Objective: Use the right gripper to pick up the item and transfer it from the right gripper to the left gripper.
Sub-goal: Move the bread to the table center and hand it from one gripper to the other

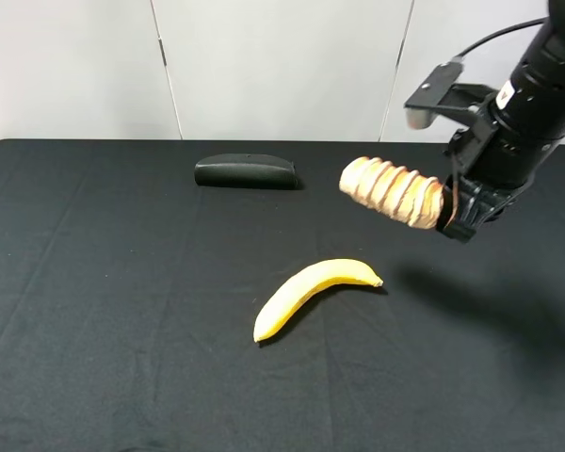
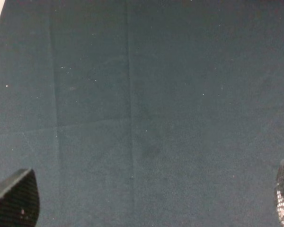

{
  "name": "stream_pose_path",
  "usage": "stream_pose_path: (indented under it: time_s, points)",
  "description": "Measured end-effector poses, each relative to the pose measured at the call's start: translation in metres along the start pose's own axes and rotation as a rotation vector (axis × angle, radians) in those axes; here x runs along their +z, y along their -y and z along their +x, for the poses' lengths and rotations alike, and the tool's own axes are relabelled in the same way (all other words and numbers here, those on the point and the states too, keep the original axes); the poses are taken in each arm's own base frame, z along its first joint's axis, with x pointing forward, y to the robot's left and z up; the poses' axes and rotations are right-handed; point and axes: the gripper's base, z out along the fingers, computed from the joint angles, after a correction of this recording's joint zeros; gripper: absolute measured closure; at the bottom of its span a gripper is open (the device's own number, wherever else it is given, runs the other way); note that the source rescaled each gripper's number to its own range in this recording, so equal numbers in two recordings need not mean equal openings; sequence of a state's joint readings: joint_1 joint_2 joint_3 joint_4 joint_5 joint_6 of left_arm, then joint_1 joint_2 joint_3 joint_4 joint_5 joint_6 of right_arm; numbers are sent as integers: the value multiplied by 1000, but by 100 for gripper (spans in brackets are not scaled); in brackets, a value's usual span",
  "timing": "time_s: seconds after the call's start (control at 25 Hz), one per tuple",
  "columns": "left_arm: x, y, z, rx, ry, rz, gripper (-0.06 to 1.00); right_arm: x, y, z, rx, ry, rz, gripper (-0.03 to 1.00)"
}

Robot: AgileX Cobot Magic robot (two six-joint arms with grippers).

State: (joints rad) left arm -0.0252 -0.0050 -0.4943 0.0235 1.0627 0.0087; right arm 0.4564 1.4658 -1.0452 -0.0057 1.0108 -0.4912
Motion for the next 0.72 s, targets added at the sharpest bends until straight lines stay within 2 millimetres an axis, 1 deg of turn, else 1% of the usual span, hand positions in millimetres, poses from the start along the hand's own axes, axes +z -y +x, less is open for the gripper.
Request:
stream_pose_path:
  time_s: [0.2,0.44,0.56,0.72]
  points:
    - [0,0,0,0,0,0,-4,0,-19,-4,-98,-51,-12,93]
    - [0,0,0,-1,0,3,-4,-2,-36,-7,-190,-100,-10,93]
    - [0,2,0,-8,2,22,-4,-2,-46,-9,-230,-106,-17,95]
    - [0,8,-1,-35,11,90,-4,-3,-61,-14,-298,-100,-25,95]
